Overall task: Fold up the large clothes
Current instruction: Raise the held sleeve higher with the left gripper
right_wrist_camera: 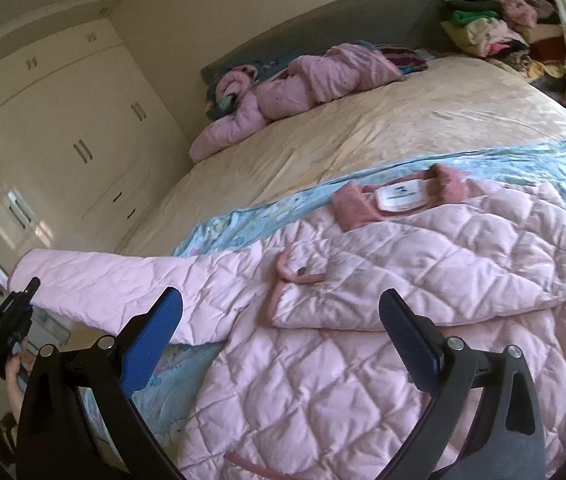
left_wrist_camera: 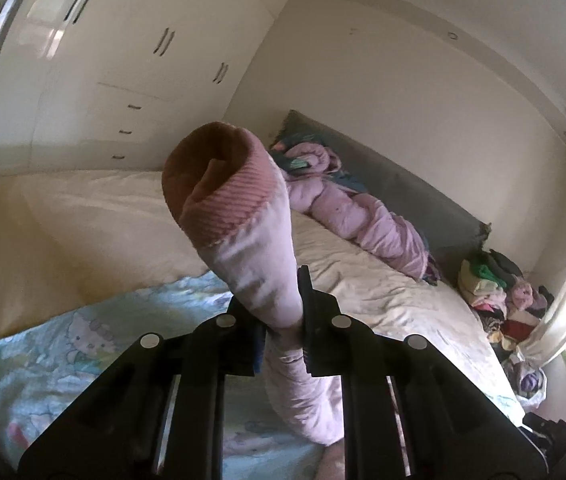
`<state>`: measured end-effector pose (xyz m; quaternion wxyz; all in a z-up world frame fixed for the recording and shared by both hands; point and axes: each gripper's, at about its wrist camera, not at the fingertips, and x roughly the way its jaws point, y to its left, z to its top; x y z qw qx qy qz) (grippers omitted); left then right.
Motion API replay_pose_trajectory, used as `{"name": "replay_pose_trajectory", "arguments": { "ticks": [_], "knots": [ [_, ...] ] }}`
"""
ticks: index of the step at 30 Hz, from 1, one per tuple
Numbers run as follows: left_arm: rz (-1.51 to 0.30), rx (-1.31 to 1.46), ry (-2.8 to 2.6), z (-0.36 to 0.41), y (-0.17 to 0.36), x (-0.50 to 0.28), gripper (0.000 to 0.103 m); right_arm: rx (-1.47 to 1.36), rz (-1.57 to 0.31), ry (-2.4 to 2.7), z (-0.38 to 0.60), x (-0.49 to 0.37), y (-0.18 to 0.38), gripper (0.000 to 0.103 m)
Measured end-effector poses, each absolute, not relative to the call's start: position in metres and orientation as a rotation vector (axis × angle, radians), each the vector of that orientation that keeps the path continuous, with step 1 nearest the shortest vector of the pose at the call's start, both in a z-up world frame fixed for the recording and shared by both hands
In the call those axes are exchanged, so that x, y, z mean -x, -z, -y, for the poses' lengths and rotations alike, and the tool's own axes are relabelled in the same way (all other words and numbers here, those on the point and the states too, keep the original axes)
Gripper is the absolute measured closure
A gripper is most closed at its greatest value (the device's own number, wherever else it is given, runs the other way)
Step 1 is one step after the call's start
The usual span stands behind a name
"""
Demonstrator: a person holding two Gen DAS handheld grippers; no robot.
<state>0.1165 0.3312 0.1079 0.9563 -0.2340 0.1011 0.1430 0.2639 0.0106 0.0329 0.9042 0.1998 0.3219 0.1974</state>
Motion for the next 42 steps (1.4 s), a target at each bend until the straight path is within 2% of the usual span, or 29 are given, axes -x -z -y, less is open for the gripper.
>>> {"name": "replay_pose_trajectory", "arguments": {
  "ticks": [14,42],
  "knots": [
    [-0.208,0.350,-0.220,-0.247,-0.148,-0.147,0.098,-0.517,-0.630,-0.356,0.071,-0.247,-0.034,0.005],
    [-0.247,0.233,-0.043,-0.114,-0.143,-0.196,0.100,-0.624,-0.593,-0.302,0.164,-0.231,-0.020,0.005]
  ]
}}
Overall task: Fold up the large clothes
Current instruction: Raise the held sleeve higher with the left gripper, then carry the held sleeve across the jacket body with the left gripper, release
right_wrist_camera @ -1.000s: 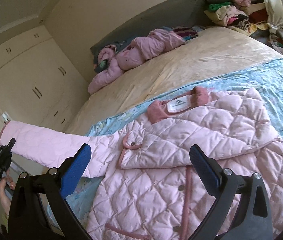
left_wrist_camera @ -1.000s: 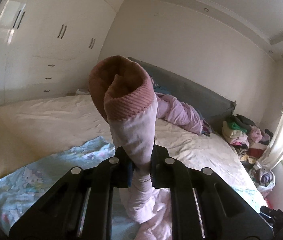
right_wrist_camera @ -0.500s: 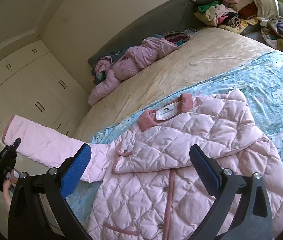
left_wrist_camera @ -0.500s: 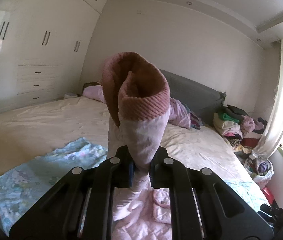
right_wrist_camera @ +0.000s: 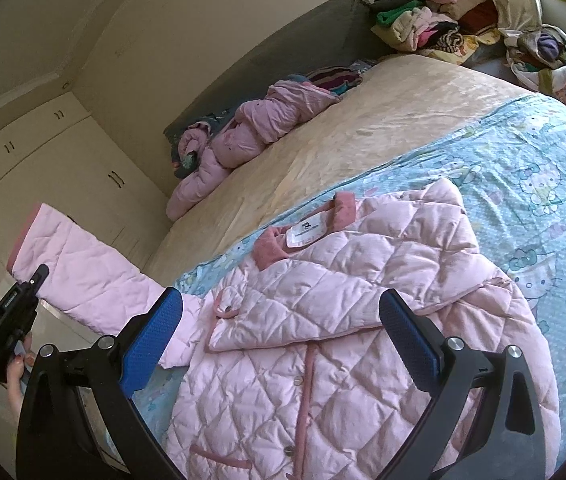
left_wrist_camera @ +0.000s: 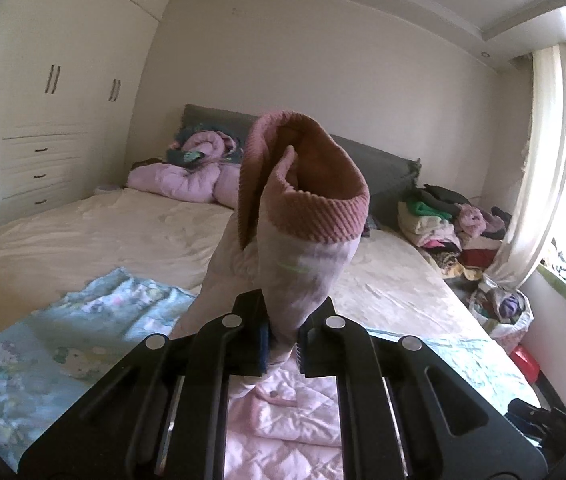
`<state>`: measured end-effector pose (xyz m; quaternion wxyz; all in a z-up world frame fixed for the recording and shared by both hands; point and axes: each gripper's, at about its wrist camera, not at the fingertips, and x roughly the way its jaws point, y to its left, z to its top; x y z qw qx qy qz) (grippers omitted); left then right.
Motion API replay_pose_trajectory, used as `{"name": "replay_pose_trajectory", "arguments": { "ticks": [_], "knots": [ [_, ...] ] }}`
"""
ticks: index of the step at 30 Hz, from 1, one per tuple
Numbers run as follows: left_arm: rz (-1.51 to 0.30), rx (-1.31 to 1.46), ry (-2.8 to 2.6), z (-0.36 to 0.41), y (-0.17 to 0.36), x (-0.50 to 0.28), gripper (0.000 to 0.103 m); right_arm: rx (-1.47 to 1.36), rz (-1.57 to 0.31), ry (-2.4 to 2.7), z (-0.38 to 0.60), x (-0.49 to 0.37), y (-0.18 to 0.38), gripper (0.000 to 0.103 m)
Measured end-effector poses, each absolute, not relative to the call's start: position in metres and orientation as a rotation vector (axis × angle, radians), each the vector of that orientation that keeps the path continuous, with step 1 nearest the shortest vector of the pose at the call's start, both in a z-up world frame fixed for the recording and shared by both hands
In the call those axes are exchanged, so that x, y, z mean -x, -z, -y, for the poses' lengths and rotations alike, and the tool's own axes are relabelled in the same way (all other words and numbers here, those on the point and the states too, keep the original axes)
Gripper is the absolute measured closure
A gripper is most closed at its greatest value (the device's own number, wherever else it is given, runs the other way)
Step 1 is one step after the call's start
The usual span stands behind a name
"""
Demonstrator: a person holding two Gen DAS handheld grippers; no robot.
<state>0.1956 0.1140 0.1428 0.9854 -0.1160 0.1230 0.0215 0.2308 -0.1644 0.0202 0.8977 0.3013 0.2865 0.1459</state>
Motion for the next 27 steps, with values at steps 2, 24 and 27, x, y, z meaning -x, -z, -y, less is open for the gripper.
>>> {"name": "replay_pose_trajectory", "arguments": {
  "ticks": [2,24,27],
  "knots": [
    [-0.250,0.225,-0.027,-0.103,-0.140,-0.200,0.100,-0.626,-0.592,-0.300,0.169,-0.230,-0.020,0.005],
    [-0.338,0.126,0.161,-0.015,-0.102,-0.239,0.100,-0.626,-0.586,-0.238,0.203,-0.228,-0.014,0.005],
    [-0.367,0.119,0.186,-0.005,-0.090,-0.245,0.100,-0.628,-0.587,-0.234,0.203,-0.228,-0.013,0.005]
  ]
}}
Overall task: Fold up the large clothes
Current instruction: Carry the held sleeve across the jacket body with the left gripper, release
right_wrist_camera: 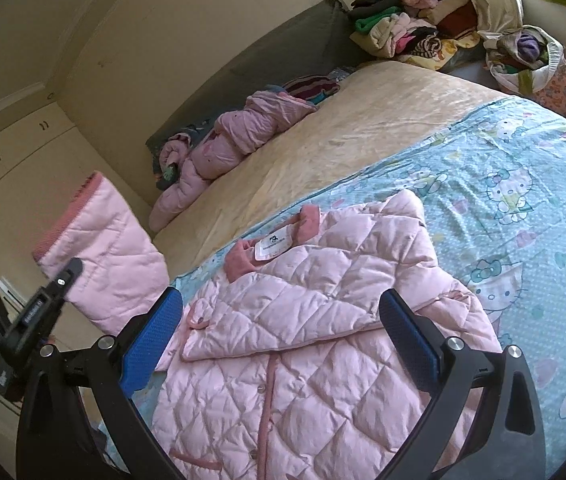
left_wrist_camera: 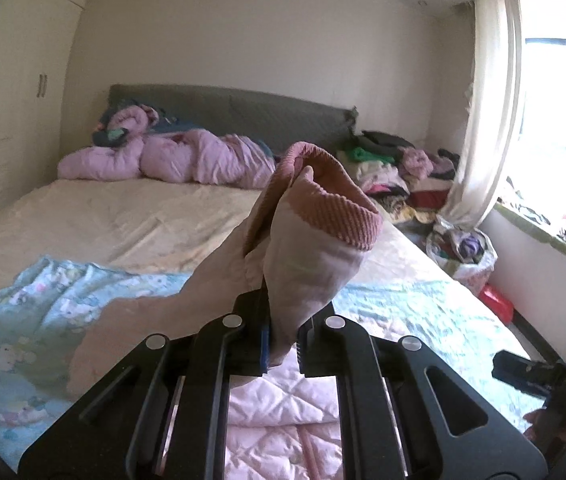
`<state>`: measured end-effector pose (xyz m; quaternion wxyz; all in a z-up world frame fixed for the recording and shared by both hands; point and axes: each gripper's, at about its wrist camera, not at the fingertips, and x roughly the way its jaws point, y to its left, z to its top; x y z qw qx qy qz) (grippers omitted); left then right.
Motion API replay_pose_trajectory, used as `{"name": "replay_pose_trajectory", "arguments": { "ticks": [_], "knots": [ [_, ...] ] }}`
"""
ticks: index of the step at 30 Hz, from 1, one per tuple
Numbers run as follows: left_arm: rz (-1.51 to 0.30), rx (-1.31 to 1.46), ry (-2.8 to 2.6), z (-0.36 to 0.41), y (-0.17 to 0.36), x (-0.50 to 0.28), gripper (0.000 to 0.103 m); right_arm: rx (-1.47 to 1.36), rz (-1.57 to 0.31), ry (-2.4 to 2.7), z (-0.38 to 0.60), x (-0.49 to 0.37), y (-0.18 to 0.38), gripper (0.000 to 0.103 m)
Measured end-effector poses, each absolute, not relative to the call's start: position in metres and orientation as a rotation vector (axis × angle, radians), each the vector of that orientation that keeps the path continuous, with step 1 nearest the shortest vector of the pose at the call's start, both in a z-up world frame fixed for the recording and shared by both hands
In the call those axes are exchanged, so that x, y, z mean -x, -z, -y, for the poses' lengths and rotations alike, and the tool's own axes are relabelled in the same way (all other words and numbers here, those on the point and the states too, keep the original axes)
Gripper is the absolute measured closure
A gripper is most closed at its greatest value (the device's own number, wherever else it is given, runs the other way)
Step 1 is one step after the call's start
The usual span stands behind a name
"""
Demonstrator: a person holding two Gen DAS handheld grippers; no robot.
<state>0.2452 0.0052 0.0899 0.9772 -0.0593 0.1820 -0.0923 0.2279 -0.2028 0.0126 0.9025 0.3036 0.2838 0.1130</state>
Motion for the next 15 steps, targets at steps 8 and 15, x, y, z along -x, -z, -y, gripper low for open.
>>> {"name": "replay_pose_trajectory", "arguments": {
  "ticks": [8,15],
  "knots": [
    [-0.446,0.076,0.247,0.023,-0.055,-0.258,0.100,-0.636,-0.598,-0.208,0.208,-0.230,-0.006,0.005],
    [-0.526,0.026,0.289,0.049,-0.023,-0.266,0.099,-0.636,-0.605,-0.194,0.211,-0.231,-0.002,0.005]
  ]
}}
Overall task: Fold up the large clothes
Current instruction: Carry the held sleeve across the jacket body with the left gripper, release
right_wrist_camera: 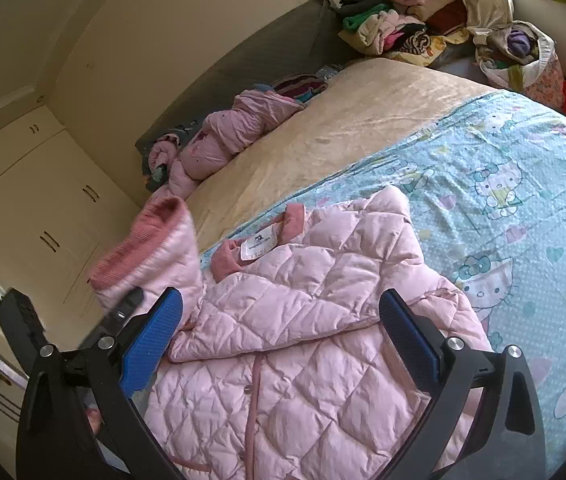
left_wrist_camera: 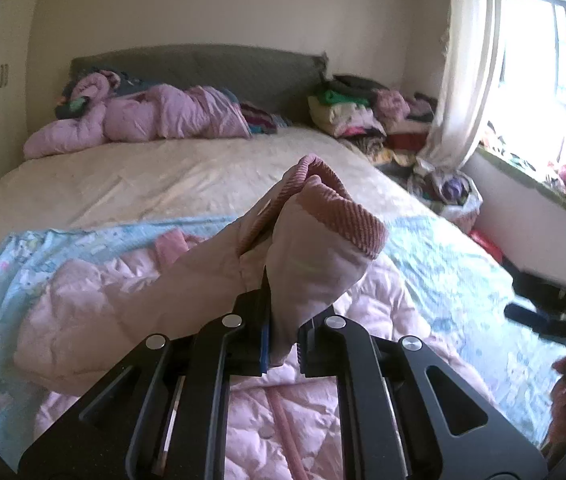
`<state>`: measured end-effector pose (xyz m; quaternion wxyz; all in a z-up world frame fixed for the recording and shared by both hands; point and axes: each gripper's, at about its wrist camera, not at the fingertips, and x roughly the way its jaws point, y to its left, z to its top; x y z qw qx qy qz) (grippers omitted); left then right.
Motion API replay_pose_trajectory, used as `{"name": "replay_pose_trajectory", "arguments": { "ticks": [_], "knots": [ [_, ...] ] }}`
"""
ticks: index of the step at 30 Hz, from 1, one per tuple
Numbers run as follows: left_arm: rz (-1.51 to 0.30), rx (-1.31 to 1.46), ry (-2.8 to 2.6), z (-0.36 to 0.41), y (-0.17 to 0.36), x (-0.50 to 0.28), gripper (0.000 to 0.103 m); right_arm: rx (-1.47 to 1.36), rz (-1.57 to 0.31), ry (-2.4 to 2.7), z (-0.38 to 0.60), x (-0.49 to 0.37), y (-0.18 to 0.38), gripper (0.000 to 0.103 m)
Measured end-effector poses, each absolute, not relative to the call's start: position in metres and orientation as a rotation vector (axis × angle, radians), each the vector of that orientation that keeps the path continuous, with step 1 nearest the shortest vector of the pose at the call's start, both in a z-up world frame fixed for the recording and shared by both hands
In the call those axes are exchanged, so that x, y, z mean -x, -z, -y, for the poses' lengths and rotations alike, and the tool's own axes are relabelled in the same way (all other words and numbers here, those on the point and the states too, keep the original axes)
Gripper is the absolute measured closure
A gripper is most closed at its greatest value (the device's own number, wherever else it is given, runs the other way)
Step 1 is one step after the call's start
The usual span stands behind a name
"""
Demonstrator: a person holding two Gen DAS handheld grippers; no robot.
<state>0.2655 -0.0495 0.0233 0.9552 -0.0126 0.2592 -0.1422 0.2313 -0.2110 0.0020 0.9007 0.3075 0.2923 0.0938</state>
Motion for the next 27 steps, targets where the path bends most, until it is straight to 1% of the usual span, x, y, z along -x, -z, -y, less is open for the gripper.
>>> {"name": "replay_pose_trajectory", "arguments": {
  "ticks": [14,20,22,23,24,25,26,27],
  "knots": [
    [-0.698,-0.106,0.347,0.085,0.037,-0.275,0.096,-0.647,-0.622,-0.171,0.217,-0.234,0.007,0.005],
    [-0.754,-0.164,0.365,0.097,0.049,-0.272,0.081,-0.647,-0.632,-0.171,0.216,-0.237,0.010,0.005],
    [-0.774,-0.171,0.370,0.098,0.052,-0.270,0.072,-0.646,-0.635,-0.171,0.215,-0.238,0.010,0.005],
    [-0.782,-0.174,0.382,0.099,0.053,-0.267,0.065,-0.646,-0.638,-0.171,0.214,-0.239,0.011,0.005],
    [-0.789,-0.169,0.404,0.100,0.054,-0.266,0.043,-0.647,-0.641,-0.173,0.214,-0.239,0.011,0.005],
    [-0.795,-0.147,0.443,0.100,0.053,-0.261,0.016,-0.649,-0.643,-0.175,0.213,-0.240,0.012,0.005],
    [-0.780,-0.145,0.435,0.100,0.051,-0.257,0.013,-0.648,-0.646,-0.176,0.212,-0.241,0.013,0.005],
    [-0.766,-0.150,0.423,0.100,0.049,-0.254,0.013,-0.646,-0.647,-0.176,0.211,-0.241,0.013,0.005]
  ]
}}
